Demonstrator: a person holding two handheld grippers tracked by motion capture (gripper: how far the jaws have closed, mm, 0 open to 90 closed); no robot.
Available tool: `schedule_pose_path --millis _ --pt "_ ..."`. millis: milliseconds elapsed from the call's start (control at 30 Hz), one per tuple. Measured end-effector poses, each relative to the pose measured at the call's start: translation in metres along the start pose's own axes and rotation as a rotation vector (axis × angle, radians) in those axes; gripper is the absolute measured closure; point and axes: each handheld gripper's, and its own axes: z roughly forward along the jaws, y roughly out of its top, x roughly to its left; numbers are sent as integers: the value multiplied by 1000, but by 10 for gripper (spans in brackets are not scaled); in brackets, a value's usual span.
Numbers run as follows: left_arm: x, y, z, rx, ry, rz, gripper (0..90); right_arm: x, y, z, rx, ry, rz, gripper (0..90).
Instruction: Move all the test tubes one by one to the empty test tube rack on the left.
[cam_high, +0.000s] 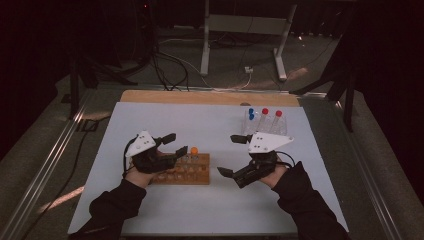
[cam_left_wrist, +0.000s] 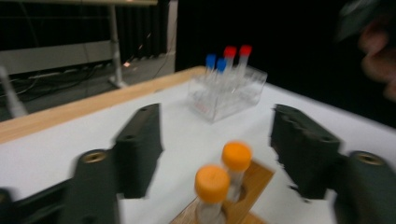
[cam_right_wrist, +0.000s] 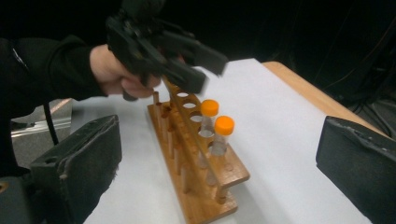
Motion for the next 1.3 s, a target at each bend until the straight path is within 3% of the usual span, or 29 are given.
schedule_pose_path --millis 67,167,300,600,767,900,1167,1300 --pt "1 5 -6 -10 -21 -19 204 -5 1 -5 -20 -15 10 3" --pt "0 8 -16 -26 -32 -11 140 -14 1 -13 -36 -62 9 3" --pt "-2 6 -23 -4 -30 16 15 -34 -5 -27 -54 -129 48 3" --pt "-4 -2 -28 -2 -86 39 10 -86 -34 -54 -5 -333 148 40" --pt "-5 -2 -29 -6 -84 43 10 -115 -59 -62 18 -426 209 38" --pt "-4 -2 -29 -8 -83 46 10 -134 -78 -66 21 -482 270 42" --pt "-3 -4 -29 -8 -87 41 10 -160 -105 -64 57 -596 331 78" --pt "-3 -5 -29 -8 -84 42 11 -168 -111 -61 63 -619 354 116"
